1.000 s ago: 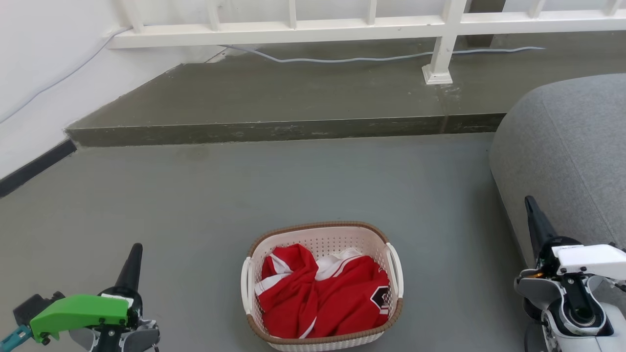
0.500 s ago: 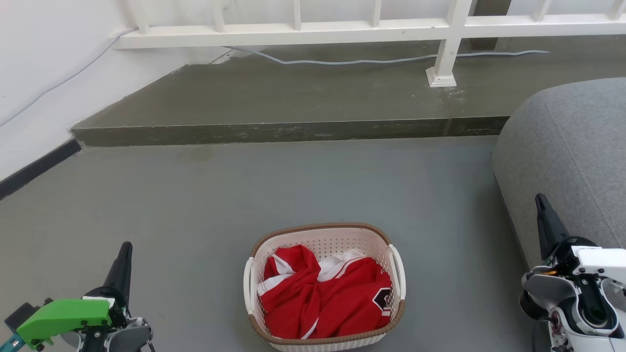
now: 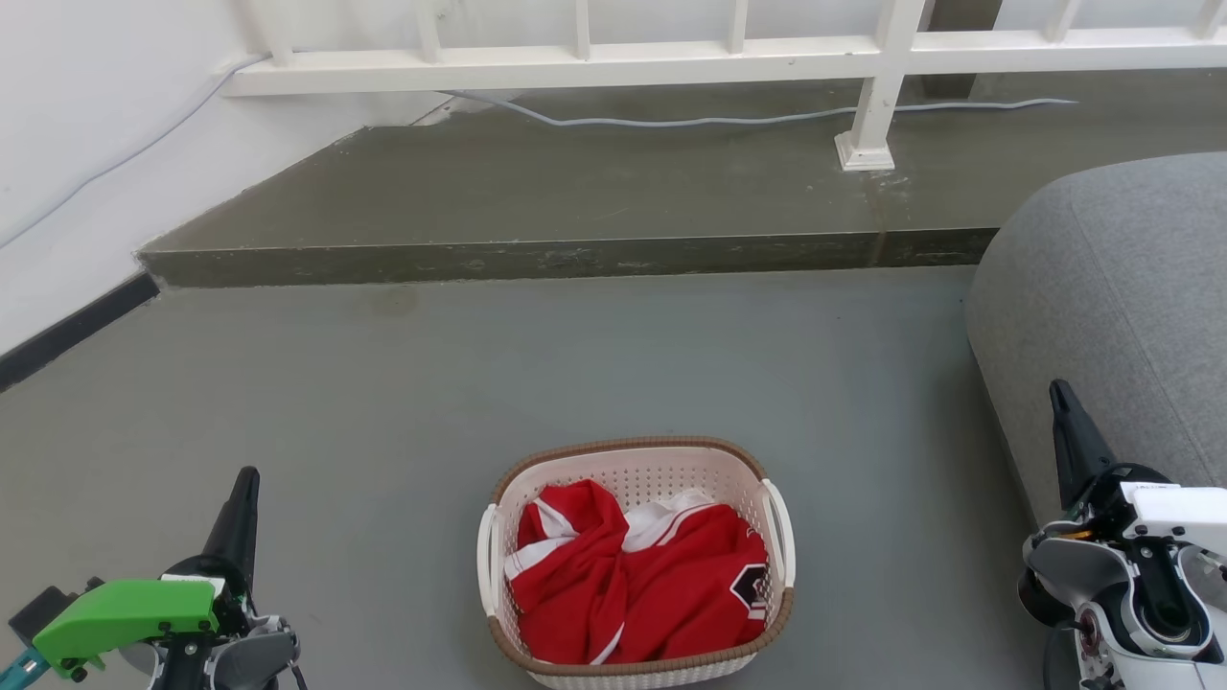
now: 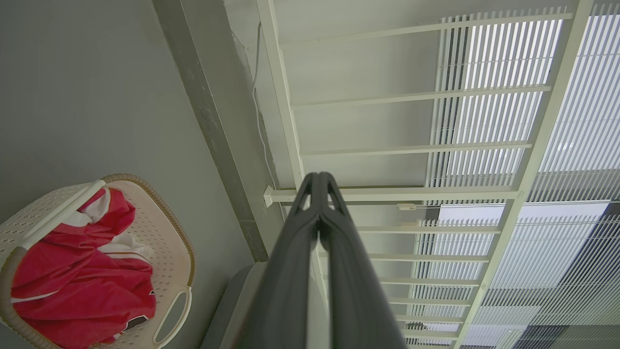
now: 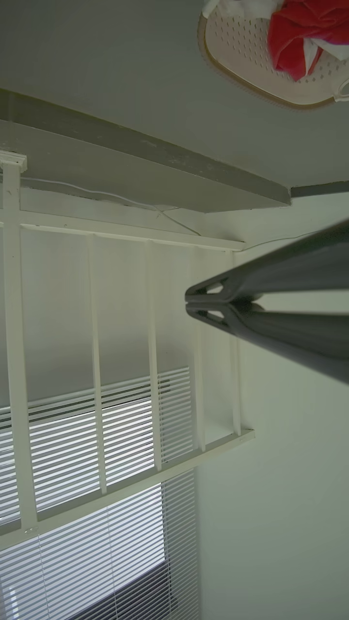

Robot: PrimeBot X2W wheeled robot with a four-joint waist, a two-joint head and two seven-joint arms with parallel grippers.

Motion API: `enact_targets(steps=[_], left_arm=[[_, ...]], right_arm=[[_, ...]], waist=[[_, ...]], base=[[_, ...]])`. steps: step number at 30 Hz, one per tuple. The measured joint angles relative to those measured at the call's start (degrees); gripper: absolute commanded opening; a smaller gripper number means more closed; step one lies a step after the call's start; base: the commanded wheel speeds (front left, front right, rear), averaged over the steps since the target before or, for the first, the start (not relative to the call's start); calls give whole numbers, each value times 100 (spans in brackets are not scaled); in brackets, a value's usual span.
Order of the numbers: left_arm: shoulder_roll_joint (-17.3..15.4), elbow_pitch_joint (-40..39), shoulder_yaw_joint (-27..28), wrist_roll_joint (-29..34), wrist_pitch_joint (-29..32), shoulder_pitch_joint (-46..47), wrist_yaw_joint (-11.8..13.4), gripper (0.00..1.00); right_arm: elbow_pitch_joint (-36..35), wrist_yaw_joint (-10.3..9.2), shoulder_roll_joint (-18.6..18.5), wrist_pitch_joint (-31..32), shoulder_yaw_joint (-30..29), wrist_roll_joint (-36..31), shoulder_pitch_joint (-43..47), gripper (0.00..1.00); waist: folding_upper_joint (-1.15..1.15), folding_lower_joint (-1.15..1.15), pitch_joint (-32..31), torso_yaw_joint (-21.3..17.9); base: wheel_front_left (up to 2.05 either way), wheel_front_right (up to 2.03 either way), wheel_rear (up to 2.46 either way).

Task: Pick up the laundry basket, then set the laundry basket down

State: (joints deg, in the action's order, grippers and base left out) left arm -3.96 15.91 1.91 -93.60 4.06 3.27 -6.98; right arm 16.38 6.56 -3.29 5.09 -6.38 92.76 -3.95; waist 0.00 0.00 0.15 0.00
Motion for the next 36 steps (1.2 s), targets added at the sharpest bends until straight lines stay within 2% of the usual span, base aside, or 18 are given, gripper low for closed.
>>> enact_targets(steps=[36], left_arm=[[5, 14, 9, 0, 42, 1, -1, 0]], right_arm=[[-12, 0, 4, 1, -9, 0, 0, 0]], waist=[[0, 0, 0, 0]], base=[[0, 0, 0]])
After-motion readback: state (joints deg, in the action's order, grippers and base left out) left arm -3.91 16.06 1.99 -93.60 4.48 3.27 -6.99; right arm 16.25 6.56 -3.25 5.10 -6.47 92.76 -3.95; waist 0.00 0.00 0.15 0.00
